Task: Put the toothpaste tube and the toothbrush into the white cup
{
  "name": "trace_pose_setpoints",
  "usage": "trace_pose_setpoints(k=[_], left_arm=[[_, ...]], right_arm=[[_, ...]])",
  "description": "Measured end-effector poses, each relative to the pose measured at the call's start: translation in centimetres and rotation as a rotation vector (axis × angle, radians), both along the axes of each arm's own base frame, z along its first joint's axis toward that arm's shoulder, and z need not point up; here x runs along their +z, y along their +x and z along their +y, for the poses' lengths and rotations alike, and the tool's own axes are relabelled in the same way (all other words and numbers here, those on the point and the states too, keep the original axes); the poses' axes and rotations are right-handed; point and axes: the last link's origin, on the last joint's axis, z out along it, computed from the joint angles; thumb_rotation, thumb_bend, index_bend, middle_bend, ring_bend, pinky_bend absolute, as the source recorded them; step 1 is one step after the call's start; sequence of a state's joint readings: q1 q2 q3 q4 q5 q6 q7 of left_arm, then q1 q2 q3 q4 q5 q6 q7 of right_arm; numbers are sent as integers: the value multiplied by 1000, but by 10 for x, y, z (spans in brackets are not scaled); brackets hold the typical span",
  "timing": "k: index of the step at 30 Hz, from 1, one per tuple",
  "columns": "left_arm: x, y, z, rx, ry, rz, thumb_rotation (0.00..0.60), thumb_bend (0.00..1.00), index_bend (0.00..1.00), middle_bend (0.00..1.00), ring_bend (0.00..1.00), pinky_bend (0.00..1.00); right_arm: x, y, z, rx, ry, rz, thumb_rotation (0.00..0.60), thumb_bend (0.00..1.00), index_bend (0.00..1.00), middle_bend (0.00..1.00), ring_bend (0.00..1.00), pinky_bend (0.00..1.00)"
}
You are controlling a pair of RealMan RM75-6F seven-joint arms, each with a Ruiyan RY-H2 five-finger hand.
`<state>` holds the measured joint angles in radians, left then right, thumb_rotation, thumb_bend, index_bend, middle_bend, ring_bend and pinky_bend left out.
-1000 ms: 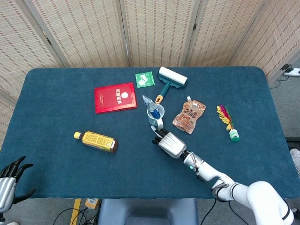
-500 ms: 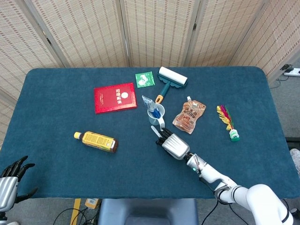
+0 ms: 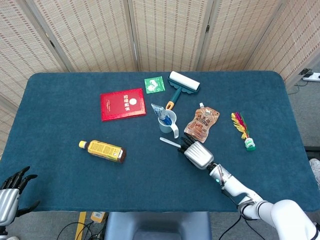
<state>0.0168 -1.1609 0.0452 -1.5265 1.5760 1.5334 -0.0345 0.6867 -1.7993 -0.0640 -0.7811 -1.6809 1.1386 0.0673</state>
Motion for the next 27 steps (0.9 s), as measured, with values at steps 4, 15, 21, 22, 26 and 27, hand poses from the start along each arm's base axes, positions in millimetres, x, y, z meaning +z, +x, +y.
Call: trace_pose_setpoints(k=[4, 15, 21, 22, 26, 27], left_arm=[[0, 0, 0, 0, -1, 0, 600, 221, 268, 106, 139, 201], [0, 4, 2, -15, -3, -1, 600, 221, 268, 105, 139, 201], [2, 4, 2, -11, -1, 1, 600, 221, 268, 106, 139, 201], [2, 4, 1, -11, -1, 1, 600, 221, 268, 106, 139, 201], [2, 3, 1, -7, 0, 2, 600, 221, 268, 105, 139, 201], [2, 3, 1, -6, 1, 2, 600, 221, 268, 106, 139, 201]], right_arm=[[12, -17, 1, -30, -20, 27, 600, 622, 364, 403, 126, 76], [22, -16, -6, -76, -52, -42, 600, 617, 364, 404, 126, 75], [9, -3, -9, -63, -47, -46, 600, 615, 364, 404, 126, 75], [6, -1, -10, -61, -46, -45, 600, 614, 364, 404, 126, 76], [-2, 8, -14, -52, -50, -55, 600, 613, 364, 404, 126, 75], [-4, 10, -14, -50, -51, -60, 600, 613, 364, 404, 126, 75]])
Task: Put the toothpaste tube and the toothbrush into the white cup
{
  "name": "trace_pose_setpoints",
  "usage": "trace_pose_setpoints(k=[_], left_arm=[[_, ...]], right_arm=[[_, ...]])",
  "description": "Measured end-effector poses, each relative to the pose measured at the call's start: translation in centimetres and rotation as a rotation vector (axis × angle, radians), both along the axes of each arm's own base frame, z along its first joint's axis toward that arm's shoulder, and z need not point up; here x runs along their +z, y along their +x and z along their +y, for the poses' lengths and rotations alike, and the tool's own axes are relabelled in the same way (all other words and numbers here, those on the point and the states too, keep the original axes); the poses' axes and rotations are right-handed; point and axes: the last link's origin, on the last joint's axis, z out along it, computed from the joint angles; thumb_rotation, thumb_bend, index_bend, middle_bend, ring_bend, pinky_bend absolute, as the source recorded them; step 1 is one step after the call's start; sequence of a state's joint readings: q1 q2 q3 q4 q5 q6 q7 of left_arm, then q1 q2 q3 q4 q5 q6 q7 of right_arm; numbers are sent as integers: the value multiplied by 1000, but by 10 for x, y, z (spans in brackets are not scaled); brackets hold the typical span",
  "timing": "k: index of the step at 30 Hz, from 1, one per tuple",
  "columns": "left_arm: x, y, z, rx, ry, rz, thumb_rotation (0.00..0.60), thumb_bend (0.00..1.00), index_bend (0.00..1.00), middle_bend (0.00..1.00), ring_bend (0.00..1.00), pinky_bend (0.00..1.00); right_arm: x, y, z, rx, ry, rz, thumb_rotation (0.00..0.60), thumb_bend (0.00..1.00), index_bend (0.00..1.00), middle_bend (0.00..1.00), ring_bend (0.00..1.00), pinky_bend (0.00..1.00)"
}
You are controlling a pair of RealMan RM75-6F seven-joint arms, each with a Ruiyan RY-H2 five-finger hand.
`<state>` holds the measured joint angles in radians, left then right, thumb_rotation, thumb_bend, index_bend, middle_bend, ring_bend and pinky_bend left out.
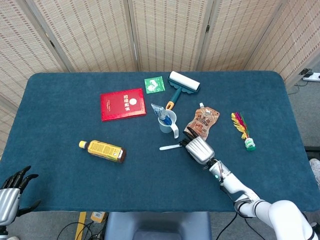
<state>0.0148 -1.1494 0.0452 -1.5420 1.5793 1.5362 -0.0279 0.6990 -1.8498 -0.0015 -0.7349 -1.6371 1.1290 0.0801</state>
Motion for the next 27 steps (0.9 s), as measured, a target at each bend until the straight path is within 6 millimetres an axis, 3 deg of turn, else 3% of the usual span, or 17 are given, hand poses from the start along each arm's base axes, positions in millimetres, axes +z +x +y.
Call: trace_pose_setpoints(k=[18, 27], left_arm=[[0, -1, -1, 7, -10, -11, 600, 221, 268, 105, 139, 201], [1, -2, -2, 9, -7, -10, 600, 221, 268, 106, 139, 201]], right_arm=[[-21, 14, -2, 9, -3, -12, 600, 600, 364, 404, 126, 75], [-22, 12, 7, 17, 31, -49, 600, 598, 364, 404, 126, 76]])
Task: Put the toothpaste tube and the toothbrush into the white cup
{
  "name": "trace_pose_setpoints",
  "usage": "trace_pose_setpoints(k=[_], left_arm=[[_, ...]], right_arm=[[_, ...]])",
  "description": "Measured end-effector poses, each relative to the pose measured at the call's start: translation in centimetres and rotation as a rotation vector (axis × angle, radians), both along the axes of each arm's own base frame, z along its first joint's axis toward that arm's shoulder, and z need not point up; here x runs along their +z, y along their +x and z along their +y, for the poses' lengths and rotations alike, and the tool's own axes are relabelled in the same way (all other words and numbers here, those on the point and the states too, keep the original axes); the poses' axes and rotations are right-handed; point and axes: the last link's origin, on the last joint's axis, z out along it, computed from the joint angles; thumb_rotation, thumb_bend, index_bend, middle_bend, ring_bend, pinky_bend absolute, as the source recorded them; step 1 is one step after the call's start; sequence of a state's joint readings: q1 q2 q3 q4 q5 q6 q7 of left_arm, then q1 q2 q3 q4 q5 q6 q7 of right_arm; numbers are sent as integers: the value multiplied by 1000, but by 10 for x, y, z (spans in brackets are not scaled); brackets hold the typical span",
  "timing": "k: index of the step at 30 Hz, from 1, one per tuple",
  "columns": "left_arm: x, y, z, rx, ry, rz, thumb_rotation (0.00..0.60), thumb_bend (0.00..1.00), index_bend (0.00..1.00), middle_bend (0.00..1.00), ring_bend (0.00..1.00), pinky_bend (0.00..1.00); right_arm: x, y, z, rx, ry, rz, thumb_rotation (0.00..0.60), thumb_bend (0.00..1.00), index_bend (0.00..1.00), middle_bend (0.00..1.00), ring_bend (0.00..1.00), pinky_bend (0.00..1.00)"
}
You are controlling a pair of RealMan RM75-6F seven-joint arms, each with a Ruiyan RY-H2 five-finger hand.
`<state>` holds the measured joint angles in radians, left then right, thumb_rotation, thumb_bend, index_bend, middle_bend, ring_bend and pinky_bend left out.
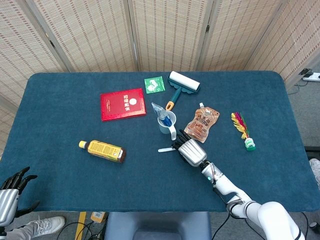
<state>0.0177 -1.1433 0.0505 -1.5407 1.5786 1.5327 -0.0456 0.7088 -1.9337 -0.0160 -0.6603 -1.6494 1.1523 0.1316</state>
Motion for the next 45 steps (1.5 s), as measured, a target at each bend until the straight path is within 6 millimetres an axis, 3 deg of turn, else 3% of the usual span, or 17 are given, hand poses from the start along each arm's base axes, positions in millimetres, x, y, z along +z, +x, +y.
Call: trace_pose_setpoints(k=[14, 18, 24, 35, 45], left_arm=[[-1, 4, 1, -14, -3, 1, 600, 222, 268, 106, 139, 201], [-1, 5, 1, -16, -3, 1, 600, 221, 268, 106, 138, 201], [-2, 7, 1, -22, -4, -1, 600, 221, 268, 106, 139, 201], [2, 1, -3, -4, 6, -1, 600, 221, 268, 106, 139, 201], [-1, -2, -2, 0, 0, -8, 600, 221, 268, 106, 139, 201]], right_arm=[[25, -32, 49, 55, 107, -5, 600, 580, 364, 408, 126, 75], [36, -33, 59, 73, 121, -42, 600, 579, 364, 411, 126, 76], [38, -20, 55, 83, 114, -72, 600, 579, 364, 411, 126, 76], [1, 10, 47, 118, 143, -31, 600, 579, 364, 411, 126, 75], [8, -2, 30, 86, 66, 17, 600, 579, 364, 411, 126, 76]])
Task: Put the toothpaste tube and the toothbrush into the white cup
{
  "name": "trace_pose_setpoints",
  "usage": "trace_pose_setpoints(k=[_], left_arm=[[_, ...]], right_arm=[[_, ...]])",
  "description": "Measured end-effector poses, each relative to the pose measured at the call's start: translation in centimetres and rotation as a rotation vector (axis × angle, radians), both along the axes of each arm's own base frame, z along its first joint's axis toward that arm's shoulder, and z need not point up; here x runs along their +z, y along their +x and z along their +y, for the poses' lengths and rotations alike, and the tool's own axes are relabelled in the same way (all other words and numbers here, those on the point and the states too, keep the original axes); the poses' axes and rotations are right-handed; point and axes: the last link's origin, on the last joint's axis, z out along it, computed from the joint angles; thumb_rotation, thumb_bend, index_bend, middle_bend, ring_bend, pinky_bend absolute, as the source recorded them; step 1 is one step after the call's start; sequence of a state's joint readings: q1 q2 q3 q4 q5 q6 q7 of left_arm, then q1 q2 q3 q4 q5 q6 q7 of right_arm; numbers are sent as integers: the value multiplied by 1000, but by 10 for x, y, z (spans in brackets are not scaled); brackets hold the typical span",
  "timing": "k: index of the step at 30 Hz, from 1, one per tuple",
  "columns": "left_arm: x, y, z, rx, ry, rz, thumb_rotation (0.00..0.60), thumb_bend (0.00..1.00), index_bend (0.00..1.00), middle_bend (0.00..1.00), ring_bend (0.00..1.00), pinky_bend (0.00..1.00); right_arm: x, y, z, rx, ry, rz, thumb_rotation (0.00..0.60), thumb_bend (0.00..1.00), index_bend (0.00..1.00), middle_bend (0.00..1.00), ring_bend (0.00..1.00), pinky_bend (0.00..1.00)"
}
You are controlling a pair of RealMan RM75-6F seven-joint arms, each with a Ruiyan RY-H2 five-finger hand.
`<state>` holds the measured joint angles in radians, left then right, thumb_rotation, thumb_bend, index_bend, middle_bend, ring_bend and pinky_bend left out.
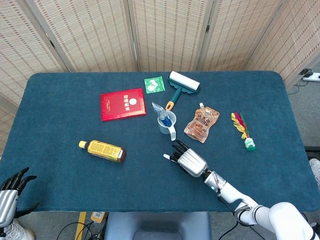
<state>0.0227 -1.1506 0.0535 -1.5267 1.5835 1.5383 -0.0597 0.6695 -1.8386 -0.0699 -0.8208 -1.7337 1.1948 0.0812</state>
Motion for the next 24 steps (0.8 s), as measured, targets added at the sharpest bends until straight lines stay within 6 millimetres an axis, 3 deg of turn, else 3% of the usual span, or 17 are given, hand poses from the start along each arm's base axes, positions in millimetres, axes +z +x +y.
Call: trace_pose_setpoints(k=[5, 14, 24], left_arm=[[0, 0, 1, -5, 2, 0, 600, 221, 268, 106, 139, 201], [0, 0, 0, 0, 3, 1, 600, 221, 268, 106, 139, 201], [2, -2, -2, 7, 7, 1, 600, 221, 268, 105, 139, 201]], right_arm=[[4, -3, -2, -23, 4, -22, 600, 580, 364, 411, 126, 76], [-7, 13, 9, 13, 58, -67, 600, 579, 364, 411, 126, 75], [-11, 6, 2, -10, 39, -27, 600, 580, 364, 411, 126, 76]])
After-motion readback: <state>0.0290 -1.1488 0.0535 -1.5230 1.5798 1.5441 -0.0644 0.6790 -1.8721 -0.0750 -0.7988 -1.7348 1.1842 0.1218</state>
